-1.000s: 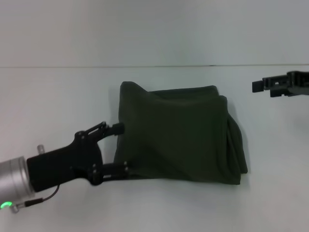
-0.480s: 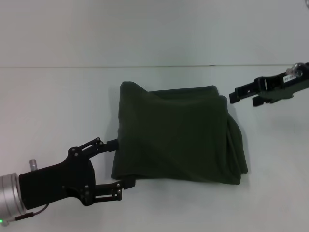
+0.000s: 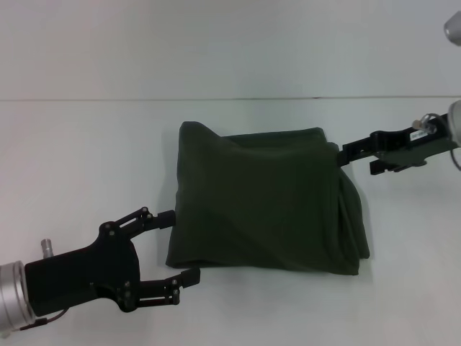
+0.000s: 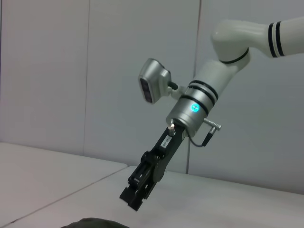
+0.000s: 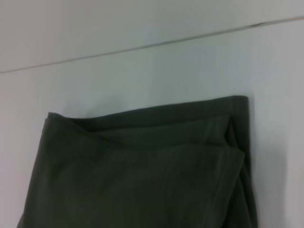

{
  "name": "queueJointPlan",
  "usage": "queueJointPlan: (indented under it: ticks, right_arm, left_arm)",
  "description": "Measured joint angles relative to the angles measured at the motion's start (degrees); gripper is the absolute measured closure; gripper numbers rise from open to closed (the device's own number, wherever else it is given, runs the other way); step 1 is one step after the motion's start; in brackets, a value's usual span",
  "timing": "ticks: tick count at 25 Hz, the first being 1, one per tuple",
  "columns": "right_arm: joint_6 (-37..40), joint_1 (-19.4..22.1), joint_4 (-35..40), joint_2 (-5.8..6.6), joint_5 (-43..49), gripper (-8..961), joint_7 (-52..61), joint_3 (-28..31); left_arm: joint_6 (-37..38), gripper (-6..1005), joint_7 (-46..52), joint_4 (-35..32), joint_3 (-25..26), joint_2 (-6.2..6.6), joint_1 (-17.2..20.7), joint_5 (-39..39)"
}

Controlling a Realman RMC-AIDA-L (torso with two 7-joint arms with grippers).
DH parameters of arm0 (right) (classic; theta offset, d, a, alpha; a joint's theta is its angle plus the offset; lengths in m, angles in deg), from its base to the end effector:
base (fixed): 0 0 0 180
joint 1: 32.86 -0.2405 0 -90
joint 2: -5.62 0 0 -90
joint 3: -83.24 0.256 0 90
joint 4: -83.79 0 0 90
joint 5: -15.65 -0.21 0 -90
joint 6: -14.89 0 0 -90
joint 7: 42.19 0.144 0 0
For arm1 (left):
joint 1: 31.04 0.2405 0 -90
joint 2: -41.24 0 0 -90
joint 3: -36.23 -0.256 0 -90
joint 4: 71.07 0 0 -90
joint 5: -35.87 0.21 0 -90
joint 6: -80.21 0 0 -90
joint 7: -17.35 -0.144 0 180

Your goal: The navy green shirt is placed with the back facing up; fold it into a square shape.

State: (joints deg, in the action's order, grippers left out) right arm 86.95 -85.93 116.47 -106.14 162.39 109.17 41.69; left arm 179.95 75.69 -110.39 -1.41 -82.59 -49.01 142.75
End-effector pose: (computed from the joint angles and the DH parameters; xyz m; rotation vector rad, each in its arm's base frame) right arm 0.2259 0.4393 0.0255 -2.1656 1.7117 0.0941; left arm -0.2791 0.2586 -0.0090 -2.6169 -0.3237 -0.9411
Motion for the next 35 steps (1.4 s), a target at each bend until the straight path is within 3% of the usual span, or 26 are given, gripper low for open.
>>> queueJointPlan:
  ticks: [7, 15, 25, 35]
  right_arm:
    - [-4.88, -0.25, -2.39, -1.50, -2.08, 99, -0.09, -0.39]
    - [-8.85, -0.21, -5.11, -2.03, -2.88, 104, -0.36, -0.41]
    - [-12.12, -0.24, -5.40, -3.65, -4.33, 109, -1.47, -0.54]
    - [-14.79, 0.03, -6.21, -4.23, -4.36, 114, -2.62, -0.55]
  left_arm:
    - [0.10, 48, -1.77, 0.35, 0.03, -0.07, -0.21, 0.00]
    - [0.10, 49, -2.10, 0.36, -0.05, -0.09, -0.39, -0.01]
    - [-0.32, 49, -2.97, 1.02, -0.01, -0.09, -0.57, -0.01]
    - [-0.49, 49, -2.99, 1.10, 0.03, -0.09, -0.58, -0.28]
